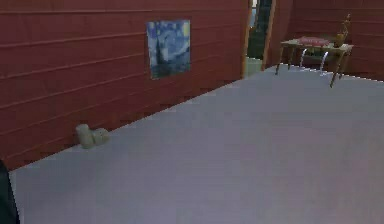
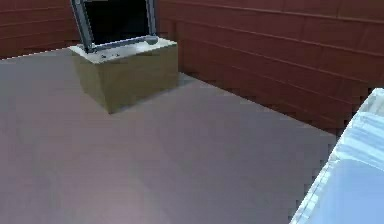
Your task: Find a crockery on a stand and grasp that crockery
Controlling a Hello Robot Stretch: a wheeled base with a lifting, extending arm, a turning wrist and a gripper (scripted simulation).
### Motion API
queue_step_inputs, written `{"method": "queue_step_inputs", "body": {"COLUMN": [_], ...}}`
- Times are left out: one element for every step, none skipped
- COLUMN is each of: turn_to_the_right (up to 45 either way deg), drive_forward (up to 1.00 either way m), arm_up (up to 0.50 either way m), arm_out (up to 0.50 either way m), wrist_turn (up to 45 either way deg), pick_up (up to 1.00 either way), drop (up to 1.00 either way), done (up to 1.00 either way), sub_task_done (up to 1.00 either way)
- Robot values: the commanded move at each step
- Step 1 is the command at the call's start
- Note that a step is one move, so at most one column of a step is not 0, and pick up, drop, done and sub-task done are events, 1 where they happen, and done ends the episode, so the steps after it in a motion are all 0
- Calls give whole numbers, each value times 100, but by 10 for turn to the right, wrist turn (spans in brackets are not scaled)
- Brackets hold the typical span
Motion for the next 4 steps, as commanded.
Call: {"method": "queue_step_inputs", "body": {"turn_to_the_right": [-420, 0, 450, 390], "drive_forward": [0, 15, 0, 0], "arm_up": [0, 0, 0, 0], "arm_out": [0, 0, 0, 0], "wrist_turn": [0, 0, 0, 0], "pick_up": [0, 0, 0, 0], "drop": [0, 0, 0, 0], "done": [0, 0, 0, 0], "sub_task_done": [0, 0, 0, 0]}}
